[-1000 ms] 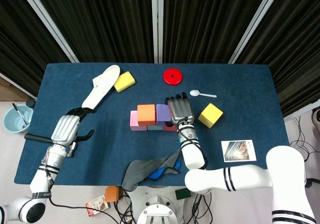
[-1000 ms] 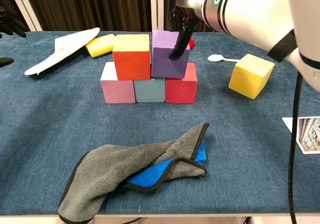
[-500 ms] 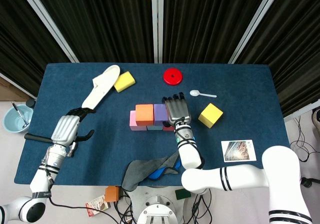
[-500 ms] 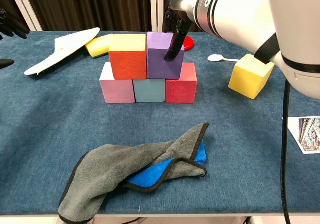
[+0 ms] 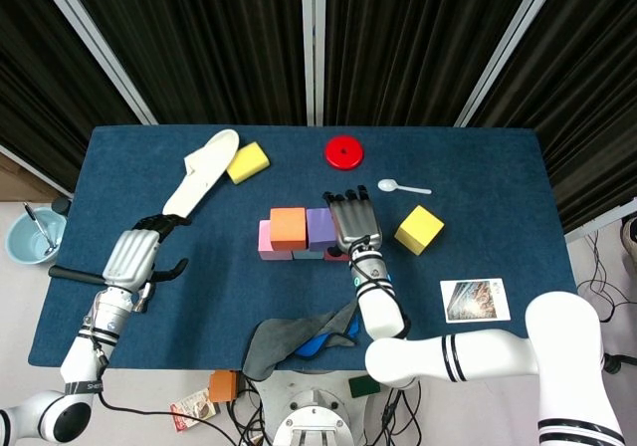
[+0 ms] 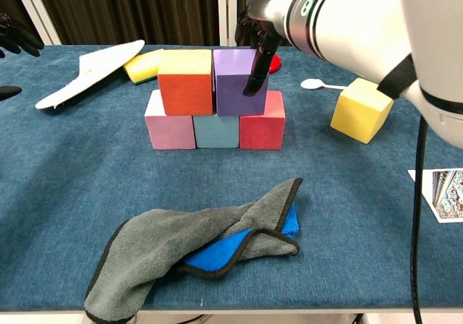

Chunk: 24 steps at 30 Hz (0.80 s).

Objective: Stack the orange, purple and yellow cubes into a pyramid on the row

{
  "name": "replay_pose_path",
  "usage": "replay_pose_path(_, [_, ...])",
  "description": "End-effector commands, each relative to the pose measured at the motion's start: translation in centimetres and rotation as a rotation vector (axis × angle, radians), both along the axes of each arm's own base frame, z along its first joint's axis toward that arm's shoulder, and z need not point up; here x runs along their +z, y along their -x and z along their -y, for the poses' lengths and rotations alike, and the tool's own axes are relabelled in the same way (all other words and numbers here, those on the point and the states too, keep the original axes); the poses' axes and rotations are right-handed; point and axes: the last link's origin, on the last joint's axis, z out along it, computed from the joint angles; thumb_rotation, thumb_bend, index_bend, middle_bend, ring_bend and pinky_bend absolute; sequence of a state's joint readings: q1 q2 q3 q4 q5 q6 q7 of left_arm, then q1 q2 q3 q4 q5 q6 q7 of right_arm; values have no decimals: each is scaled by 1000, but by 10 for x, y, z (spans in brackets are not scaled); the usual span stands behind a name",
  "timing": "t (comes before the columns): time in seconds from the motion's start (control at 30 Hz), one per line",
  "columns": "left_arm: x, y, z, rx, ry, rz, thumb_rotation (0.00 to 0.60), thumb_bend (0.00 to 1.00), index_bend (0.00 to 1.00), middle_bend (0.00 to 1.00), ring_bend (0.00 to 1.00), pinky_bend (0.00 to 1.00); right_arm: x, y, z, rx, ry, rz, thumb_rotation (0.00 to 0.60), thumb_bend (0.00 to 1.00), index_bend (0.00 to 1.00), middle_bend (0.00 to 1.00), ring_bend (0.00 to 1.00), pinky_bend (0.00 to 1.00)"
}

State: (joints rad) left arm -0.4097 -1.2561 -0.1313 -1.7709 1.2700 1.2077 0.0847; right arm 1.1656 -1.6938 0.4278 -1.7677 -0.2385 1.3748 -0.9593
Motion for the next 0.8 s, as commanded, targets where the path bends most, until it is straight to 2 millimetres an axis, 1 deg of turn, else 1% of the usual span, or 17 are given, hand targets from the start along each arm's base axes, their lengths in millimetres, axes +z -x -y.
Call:
replay_pose_path(0.03, [0, 0, 0, 0, 0, 0, 600, 278, 255, 240, 218, 214, 3, 4, 0, 5, 7, 1, 600, 88, 206, 281, 148, 88])
replay_pose_path(0.13, [-1, -1, 0, 0, 2, 1, 600, 277, 255, 240, 219, 215, 4, 8, 1, 2, 11, 4, 600, 95, 206, 295, 148, 88])
replay_pose_path(0.2, [-1, -1, -1, -1, 2, 1, 600, 277, 255, 240, 219, 214, 3, 8, 2, 0, 11, 7, 600, 128, 211, 309, 148, 88])
replay_pose_path(0.3, [-1, -2, -1, -3, 2, 1, 600, 277, 255, 240, 219, 214, 1, 8, 2, 3, 11, 11, 600, 175, 248, 344, 148, 88])
replay_pose_path(0.47, [0, -2, 0, -1, 1, 0, 600, 277, 255, 240, 219, 214, 0, 5, 2, 9, 14, 18, 600, 176, 297, 392, 148, 89])
replay_pose_path(0.8, [-1, -2, -1, -1, 6, 0, 600, 277, 255, 240, 218, 209, 3, 5, 3, 2, 16, 33, 600, 176, 300, 399, 148, 89])
